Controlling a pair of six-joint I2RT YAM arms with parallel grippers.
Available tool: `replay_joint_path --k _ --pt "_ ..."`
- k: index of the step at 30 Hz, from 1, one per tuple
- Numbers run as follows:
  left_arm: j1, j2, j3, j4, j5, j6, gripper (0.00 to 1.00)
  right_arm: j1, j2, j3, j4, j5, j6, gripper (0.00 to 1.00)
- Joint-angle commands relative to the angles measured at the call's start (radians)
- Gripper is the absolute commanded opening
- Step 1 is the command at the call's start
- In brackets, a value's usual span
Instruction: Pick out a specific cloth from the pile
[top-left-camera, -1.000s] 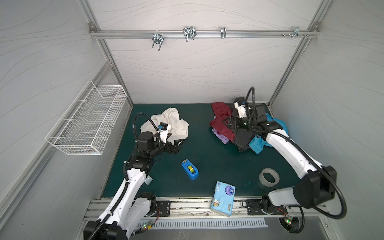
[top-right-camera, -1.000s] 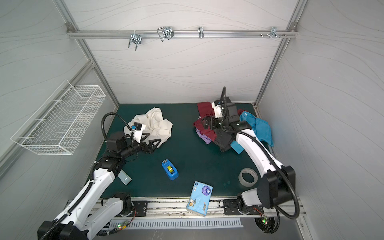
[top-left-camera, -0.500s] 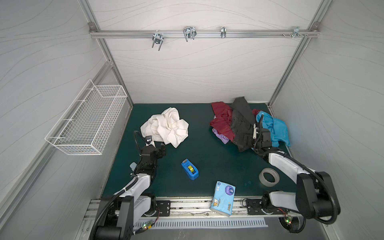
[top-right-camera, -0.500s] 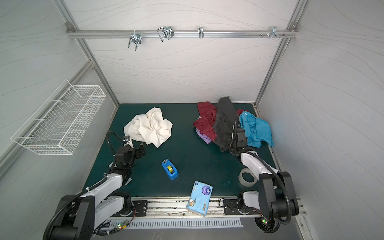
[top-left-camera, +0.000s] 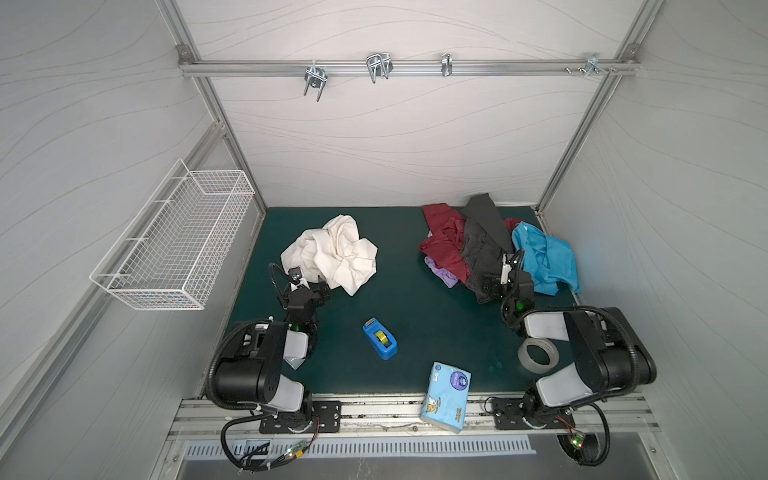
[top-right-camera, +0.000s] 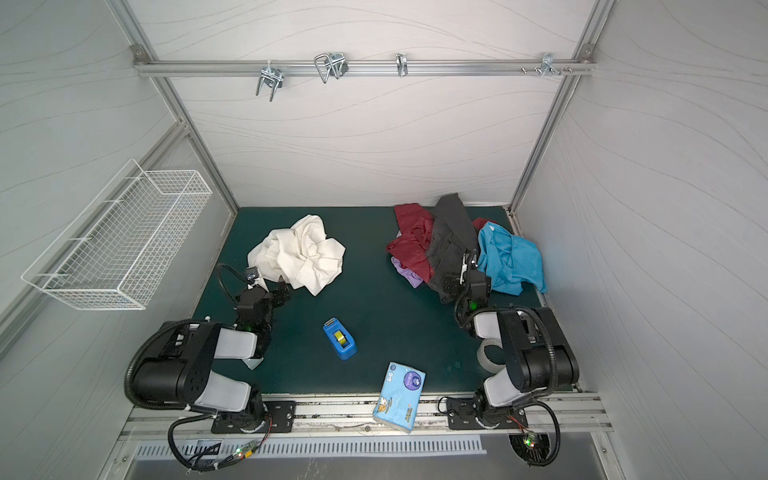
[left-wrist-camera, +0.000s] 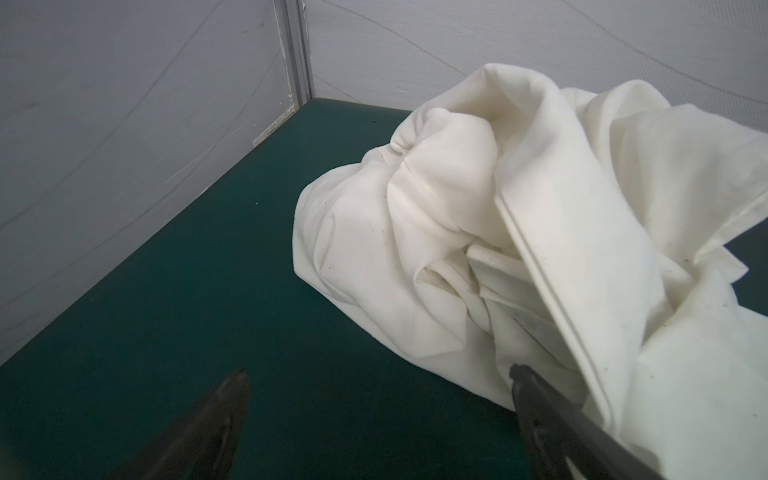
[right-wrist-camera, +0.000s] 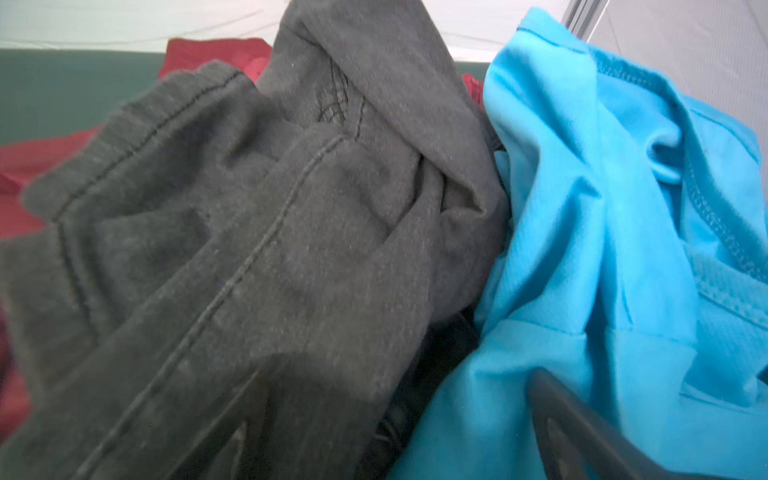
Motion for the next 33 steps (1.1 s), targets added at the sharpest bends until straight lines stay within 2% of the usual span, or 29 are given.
replay_joint_path --k 1,3,6,8,10,17,19,33 --pt "0.007 0.049 0.022 0.160 0.026 0.020 0.99 -0.005 0.030 0.008 0.085 -0.006 -0.017 0.99" --pt "0.008 0.016 0.036 0.073 0.032 0.008 0.99 -0.005 0.038 0.007 0.093 -0.007 -0.015 0.99" --pt "0.009 0.041 0.091 0.015 0.043 0.026 0.99 -0.013 0.040 0.012 0.083 -0.022 -0.011 0.99" --pt "0.010 0.026 0.152 -0.134 0.047 0.016 0.99 -0.015 0.041 0.013 0.083 -0.024 -0.012 0.99" --pt "0.012 0.036 0.196 -0.196 0.038 0.010 0.99 -0.015 0.042 0.013 0.082 -0.024 -0.012 0.99" --pt "0.021 0.037 0.193 -0.190 0.050 0.004 0.95 -0.025 0.040 0.020 0.066 0.027 0.026 0.99" --pt "0.021 0.037 0.192 -0.189 0.051 0.004 0.99 -0.025 0.039 0.020 0.063 0.026 0.026 0.99" --pt "0.021 0.037 0.193 -0.191 0.055 0.009 0.99 -0.026 0.038 0.018 0.065 0.025 0.027 0.99"
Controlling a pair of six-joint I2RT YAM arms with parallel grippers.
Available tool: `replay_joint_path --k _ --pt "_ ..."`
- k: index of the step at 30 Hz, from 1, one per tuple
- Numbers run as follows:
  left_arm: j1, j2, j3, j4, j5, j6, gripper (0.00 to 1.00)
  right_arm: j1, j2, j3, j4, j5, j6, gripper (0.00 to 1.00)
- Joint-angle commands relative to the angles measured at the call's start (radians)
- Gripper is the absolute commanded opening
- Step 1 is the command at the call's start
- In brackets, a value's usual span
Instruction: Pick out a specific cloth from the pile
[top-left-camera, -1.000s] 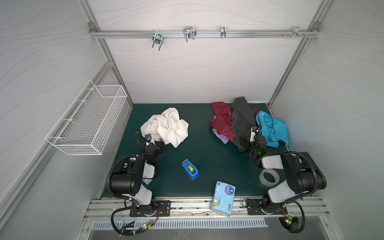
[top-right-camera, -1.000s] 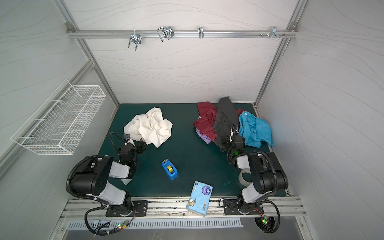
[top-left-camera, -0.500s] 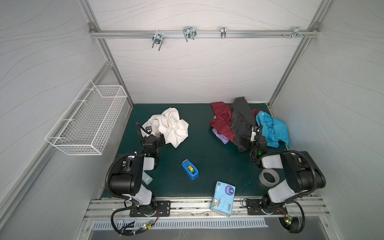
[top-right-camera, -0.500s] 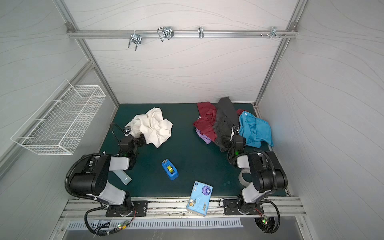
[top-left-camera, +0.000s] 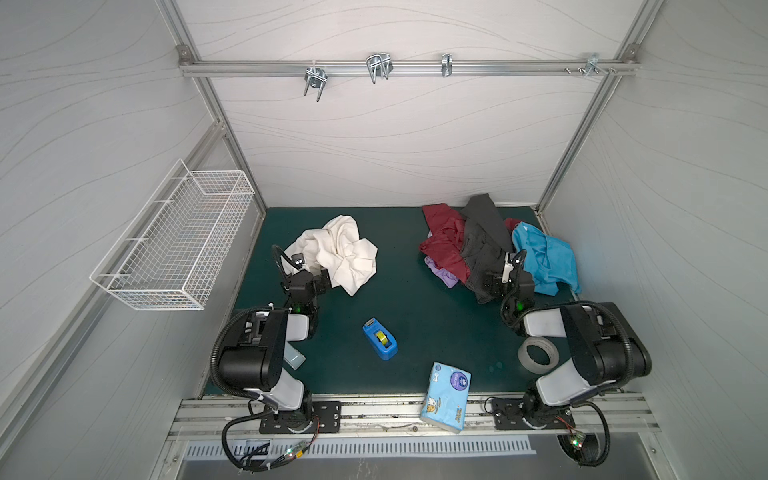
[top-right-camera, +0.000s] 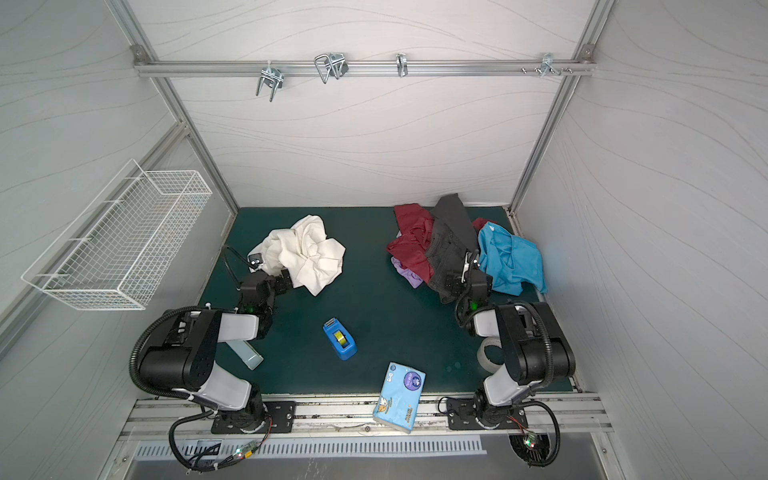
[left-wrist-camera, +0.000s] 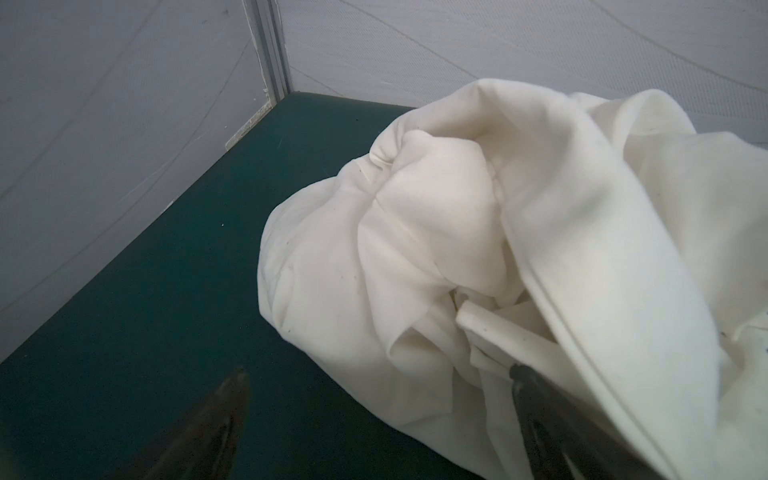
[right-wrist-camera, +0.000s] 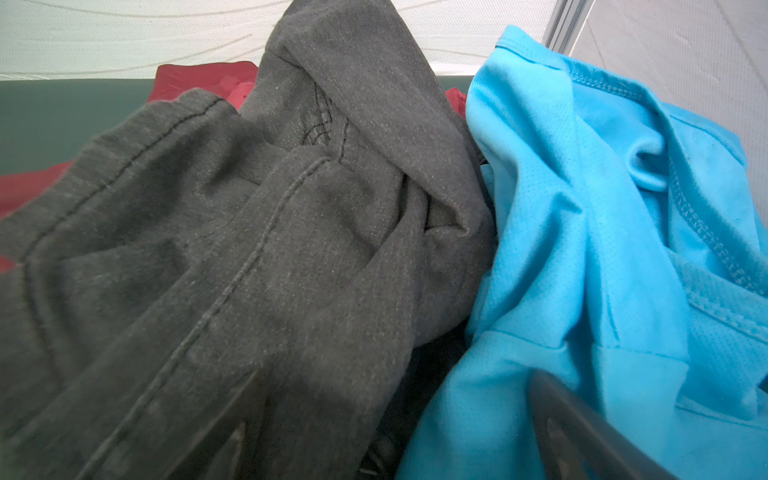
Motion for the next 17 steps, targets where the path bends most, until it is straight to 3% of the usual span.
replay_joint_path --k 1,17 --pt "0.003 0.002 0.011 0.012 0.010 0.005 0.99 -0.007 0.010 0.016 0.016 0.017 0.003 0.99" --pt "0.003 0.002 0.015 0.003 0.012 0.005 0.99 -0.008 0.009 0.016 0.016 0.017 0.004 0.99"
